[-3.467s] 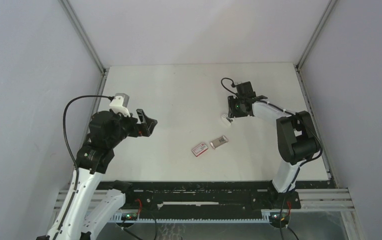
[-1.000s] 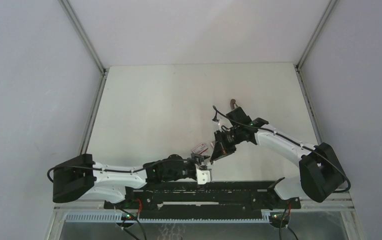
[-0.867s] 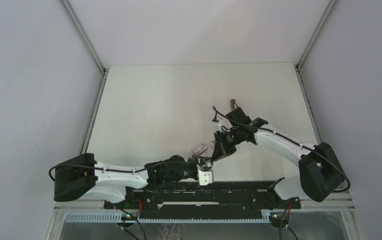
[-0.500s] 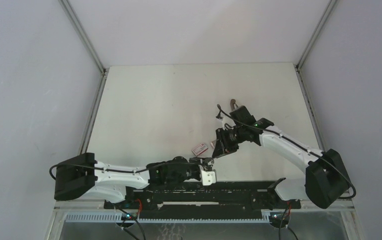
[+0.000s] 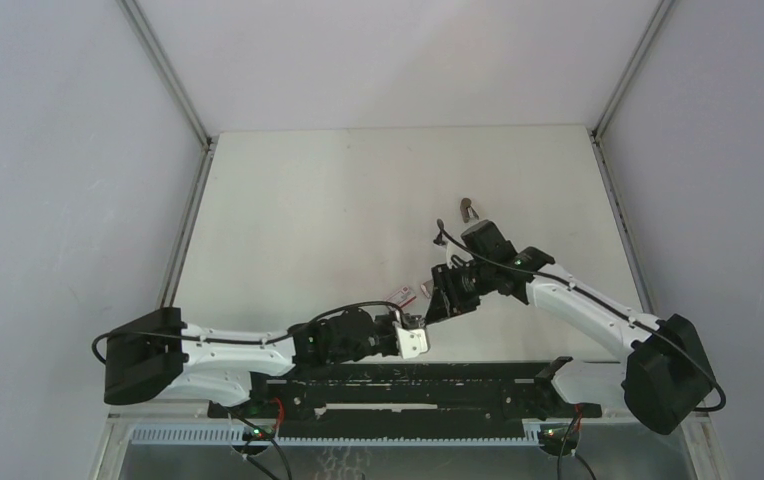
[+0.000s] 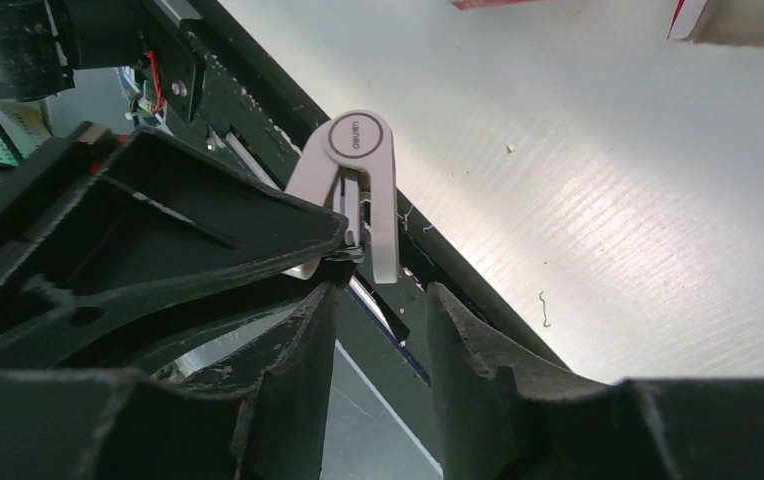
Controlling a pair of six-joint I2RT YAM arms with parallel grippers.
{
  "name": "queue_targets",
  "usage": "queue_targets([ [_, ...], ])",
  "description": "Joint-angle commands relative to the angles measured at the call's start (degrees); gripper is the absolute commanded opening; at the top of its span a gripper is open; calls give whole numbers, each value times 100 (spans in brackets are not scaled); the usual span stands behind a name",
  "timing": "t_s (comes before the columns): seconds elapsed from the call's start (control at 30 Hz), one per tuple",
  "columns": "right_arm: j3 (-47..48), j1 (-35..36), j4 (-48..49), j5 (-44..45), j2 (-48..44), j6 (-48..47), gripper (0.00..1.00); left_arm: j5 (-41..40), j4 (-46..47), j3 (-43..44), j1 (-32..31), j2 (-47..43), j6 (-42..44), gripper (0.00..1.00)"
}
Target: Load the staples into the stapler
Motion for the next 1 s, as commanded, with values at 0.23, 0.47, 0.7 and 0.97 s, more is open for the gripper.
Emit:
queue_targets([
  [0.23, -183, 119, 597, -90, 110, 243, 30, 191, 384, -23, 44, -248, -228, 0],
  [0.47, -230, 195, 710, -191, 247, 237, 24, 180, 438, -20, 46, -298, -256, 0],
  [0.7, -352, 211, 834, -499, 332, 226, 25, 19, 562, -90, 60, -313, -272, 0],
  [0.97, -400, 194, 996, -438, 272, 305, 0, -4, 586, -141, 75, -368, -365, 2],
])
